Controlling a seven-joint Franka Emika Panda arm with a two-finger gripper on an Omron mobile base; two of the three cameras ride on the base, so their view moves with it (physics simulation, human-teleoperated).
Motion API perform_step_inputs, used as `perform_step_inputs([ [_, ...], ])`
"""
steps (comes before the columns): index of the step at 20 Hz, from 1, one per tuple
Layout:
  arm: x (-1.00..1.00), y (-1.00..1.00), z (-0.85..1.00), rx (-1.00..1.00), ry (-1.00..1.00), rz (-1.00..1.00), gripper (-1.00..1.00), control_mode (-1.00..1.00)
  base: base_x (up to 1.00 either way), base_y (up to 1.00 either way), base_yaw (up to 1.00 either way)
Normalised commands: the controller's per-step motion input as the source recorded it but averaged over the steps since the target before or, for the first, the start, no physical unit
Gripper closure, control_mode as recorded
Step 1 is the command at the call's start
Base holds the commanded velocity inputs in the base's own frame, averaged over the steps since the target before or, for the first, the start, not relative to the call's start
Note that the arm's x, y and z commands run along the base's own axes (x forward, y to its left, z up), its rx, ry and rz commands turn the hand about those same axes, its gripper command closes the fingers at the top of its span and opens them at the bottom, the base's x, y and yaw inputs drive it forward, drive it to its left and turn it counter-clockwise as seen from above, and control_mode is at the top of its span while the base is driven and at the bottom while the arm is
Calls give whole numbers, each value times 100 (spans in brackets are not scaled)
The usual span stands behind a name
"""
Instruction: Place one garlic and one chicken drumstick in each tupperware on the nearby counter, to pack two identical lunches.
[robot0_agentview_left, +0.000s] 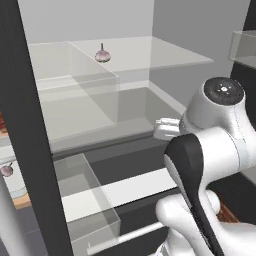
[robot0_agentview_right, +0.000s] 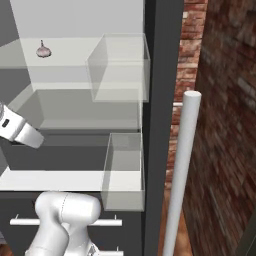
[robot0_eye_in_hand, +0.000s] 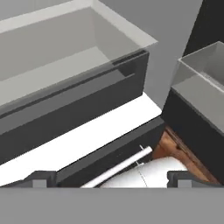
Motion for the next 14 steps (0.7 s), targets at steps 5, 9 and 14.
perform_step_inputs([
  [5,52,0,60,1,-9,66,-100,-100,0,0,0],
  [9,54,4,60,1,-19,55,-100,-100,0,0,0],
  [14,79,27,44,0,-24,45,-100,-100,0,0,0],
])
